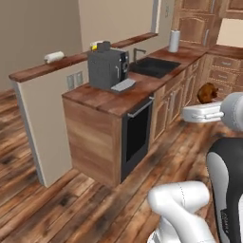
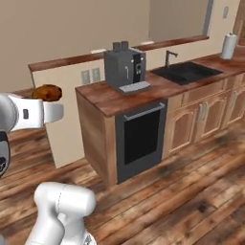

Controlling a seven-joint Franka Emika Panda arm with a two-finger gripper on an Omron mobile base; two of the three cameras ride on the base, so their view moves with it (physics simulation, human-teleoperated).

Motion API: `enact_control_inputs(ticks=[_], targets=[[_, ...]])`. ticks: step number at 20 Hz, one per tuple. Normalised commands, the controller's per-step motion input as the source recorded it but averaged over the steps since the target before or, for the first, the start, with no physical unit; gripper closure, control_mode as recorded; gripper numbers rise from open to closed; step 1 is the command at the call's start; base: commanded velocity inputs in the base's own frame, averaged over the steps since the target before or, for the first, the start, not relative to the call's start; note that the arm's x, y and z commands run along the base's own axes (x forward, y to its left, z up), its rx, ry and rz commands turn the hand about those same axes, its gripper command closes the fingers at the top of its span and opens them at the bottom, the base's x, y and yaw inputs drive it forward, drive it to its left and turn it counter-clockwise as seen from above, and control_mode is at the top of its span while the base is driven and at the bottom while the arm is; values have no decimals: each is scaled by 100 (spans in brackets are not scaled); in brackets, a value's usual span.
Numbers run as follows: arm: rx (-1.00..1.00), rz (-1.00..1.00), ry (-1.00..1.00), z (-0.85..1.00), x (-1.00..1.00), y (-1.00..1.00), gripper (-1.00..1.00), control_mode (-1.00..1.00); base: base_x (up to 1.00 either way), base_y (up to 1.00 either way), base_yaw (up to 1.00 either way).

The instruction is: Gather the avocado and tomato from the fridge and place them on a tray on the dining counter. Then gather the fish and chicken drumstick from the fridge and place them on the other tray.

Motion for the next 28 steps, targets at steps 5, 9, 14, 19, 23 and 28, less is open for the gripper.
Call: enact_control_inputs(ticks=[5, 9, 14, 19, 23, 28], targets=[[0, 0, 0, 0, 0, 0, 100, 100, 52, 100, -2], [0, 0, 0, 0, 0, 0, 100, 100, 49, 100, 0], [0, 0, 0, 0, 0, 0, 100, 100, 45, 100, 0], [0, 0, 0, 0, 0, 0, 100, 100, 2, 100, 1], [0, 0, 0, 0, 0, 0, 100, 100, -8, 100, 2], [0, 0, 0, 0, 0, 0, 100, 100, -20, 100, 7]])
